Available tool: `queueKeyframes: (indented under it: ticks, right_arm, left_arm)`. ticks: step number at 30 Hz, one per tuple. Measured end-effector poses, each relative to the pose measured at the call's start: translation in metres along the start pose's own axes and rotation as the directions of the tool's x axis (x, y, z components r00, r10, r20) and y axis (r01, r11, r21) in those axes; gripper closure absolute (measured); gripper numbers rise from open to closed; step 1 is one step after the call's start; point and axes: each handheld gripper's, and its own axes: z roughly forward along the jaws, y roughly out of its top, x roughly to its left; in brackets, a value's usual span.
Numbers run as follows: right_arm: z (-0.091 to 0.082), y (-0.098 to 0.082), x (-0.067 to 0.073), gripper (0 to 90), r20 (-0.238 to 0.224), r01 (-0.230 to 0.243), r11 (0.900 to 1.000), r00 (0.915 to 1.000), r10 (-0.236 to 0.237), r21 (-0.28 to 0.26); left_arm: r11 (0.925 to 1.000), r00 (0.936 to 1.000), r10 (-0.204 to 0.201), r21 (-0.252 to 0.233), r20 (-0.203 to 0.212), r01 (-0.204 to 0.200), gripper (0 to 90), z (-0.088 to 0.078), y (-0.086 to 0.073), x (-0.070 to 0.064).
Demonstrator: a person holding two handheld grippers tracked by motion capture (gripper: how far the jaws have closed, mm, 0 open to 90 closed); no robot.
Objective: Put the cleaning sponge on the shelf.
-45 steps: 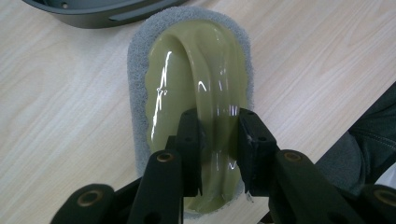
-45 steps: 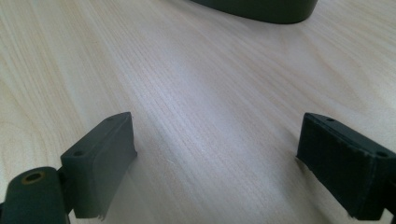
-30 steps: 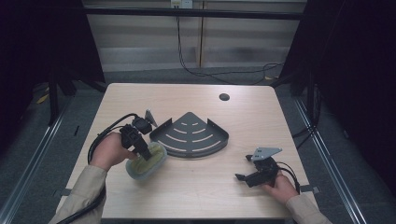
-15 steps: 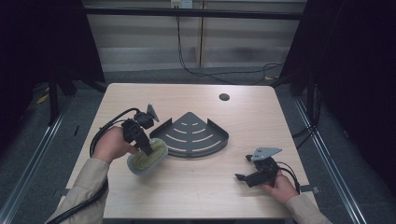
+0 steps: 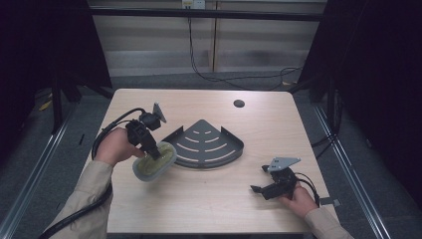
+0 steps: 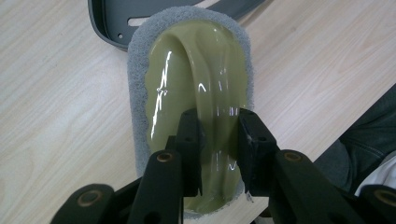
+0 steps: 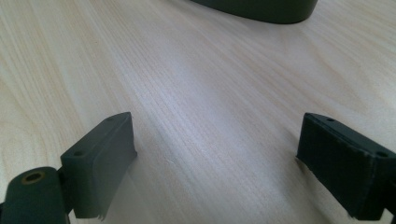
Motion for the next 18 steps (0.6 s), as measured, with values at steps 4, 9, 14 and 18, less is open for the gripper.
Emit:
queueKeyframes:
  ticks: [4, 9, 14, 18]
  right_arm:
    - [0.000, 0.000, 0.000, 10.6, 0.000, 0.000, 1.000, 1.0000, 0.000, 0.000]
    - [0.000, 0.000, 0.000, 10.6, 0.000, 0.000, 1.000, 1.0000, 0.000, 0.000]
    - [0.000, 0.000, 0.000, 10.6, 0.000, 0.000, 1.000, 1.0000, 0.000, 0.002]
    - [0.000, 0.000, 0.000, 10.6, -0.001, 0.000, 1.000, 1.0000, 0.000, 0.002]
  left_arm:
    - [1.0000, 1.0000, -0.003, -0.003, -0.008, 0.003, 72.4, -0.005, 0.004, 0.001]
    - [0.9998, 1.0000, -0.008, -0.018, -0.005, 0.008, 72.4, -0.011, 0.008, 0.004]
    - [0.9996, 0.9998, -0.015, -0.025, -0.016, 0.014, 72.4, -0.017, 0.013, 0.006]
    - [0.9993, 0.9998, -0.013, -0.034, -0.014, 0.012, 72.4, -0.021, 0.018, 0.007]
